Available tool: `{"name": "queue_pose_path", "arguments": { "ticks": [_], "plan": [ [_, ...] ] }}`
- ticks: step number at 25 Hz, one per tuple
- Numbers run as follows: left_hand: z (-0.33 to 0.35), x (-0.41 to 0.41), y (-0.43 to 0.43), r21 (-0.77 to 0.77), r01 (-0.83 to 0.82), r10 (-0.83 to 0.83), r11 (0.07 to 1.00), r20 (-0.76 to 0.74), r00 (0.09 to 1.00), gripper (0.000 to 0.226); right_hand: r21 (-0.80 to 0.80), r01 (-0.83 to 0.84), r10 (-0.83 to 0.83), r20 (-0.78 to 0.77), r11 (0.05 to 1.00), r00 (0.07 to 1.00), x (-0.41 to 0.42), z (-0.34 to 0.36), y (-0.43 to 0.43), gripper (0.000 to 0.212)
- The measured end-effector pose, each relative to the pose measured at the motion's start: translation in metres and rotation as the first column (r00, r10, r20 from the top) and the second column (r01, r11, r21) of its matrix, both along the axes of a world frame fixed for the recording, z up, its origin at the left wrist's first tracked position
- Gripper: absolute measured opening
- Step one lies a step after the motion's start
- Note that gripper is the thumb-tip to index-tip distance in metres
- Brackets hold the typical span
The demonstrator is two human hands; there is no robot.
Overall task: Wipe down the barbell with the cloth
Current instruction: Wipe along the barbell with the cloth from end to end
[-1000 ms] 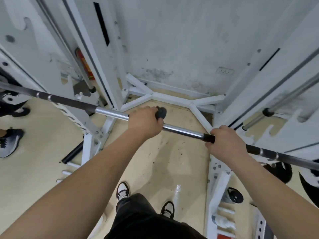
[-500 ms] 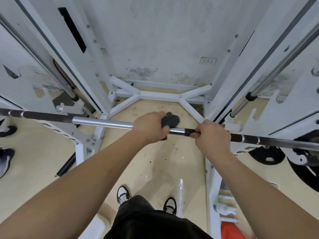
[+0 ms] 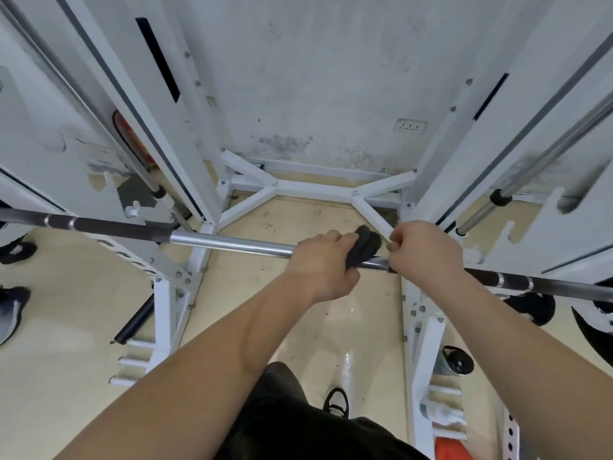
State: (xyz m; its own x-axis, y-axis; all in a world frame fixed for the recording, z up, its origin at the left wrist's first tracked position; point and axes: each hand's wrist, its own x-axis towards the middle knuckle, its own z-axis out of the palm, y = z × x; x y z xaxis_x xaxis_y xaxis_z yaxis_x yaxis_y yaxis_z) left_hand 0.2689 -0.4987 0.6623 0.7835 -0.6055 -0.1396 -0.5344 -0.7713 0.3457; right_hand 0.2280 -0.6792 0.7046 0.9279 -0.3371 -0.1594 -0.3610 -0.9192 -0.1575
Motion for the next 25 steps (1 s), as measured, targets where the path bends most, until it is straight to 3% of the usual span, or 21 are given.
{"name": "queue_pose_path", "arguments": {
  "ticks": [4,9,12,14,16,17,19,22,25],
  "plan": [
    [0.012,0.054,0.102,0.104,-0.207,0.218,0.973,-0.111,0.970,0.037,0.053,-0.153,0.148,0.099,0.987,0.984,0.037,-0.005,0.091,0.024],
    [0.016,0.088,0.207,0.151,-0.328,0.351,0.932,-0.164,0.922,0.035,0.161,-0.276,0.257,0.128,0.948,0.958,0.060,-0.023,0.173,0.023],
    [-0.004,0.073,0.229,0.093,-0.396,0.389,0.913,0.086,0.917,0.046,0.163,-0.263,0.233,0.181,0.951,0.955,0.060,-0.030,0.183,0.023],
    [-0.023,0.044,0.224,-0.006,-0.468,0.455,0.884,0.251,0.855,0.054,0.160,-0.233,0.200,0.197,0.959,0.960,0.055,-0.035,0.175,0.023],
    [-0.038,0.017,0.208,-0.208,-0.508,0.547,0.836,0.226,0.806,0.057,0.136,-0.216,0.188,0.196,0.967,0.963,0.047,-0.040,0.161,0.022],
    [-0.037,0.009,0.197,-0.352,-0.554,0.624,0.754,0.119,0.773,0.059,0.121,-0.216,0.190,0.198,0.969,0.962,0.042,-0.041,0.152,0.021],
    [-0.026,0.003,0.170,-0.516,-0.728,0.750,0.450,-0.224,0.622,0.064,0.074,-0.218,0.197,0.221,0.973,0.955,0.032,-0.043,0.134,0.020],
    [-0.030,-0.004,0.123,-0.493,-0.868,0.735,0.061,-0.566,0.373,0.068,0.013,-0.191,0.178,0.305,0.982,0.936,0.012,-0.042,0.099,0.017],
    [-0.042,-0.017,0.067,-0.368,-0.888,0.503,-0.276,-0.842,0.193,0.066,0.028,-0.188,0.167,0.343,0.982,0.924,-0.012,-0.040,0.051,0.017]
  ]
}}
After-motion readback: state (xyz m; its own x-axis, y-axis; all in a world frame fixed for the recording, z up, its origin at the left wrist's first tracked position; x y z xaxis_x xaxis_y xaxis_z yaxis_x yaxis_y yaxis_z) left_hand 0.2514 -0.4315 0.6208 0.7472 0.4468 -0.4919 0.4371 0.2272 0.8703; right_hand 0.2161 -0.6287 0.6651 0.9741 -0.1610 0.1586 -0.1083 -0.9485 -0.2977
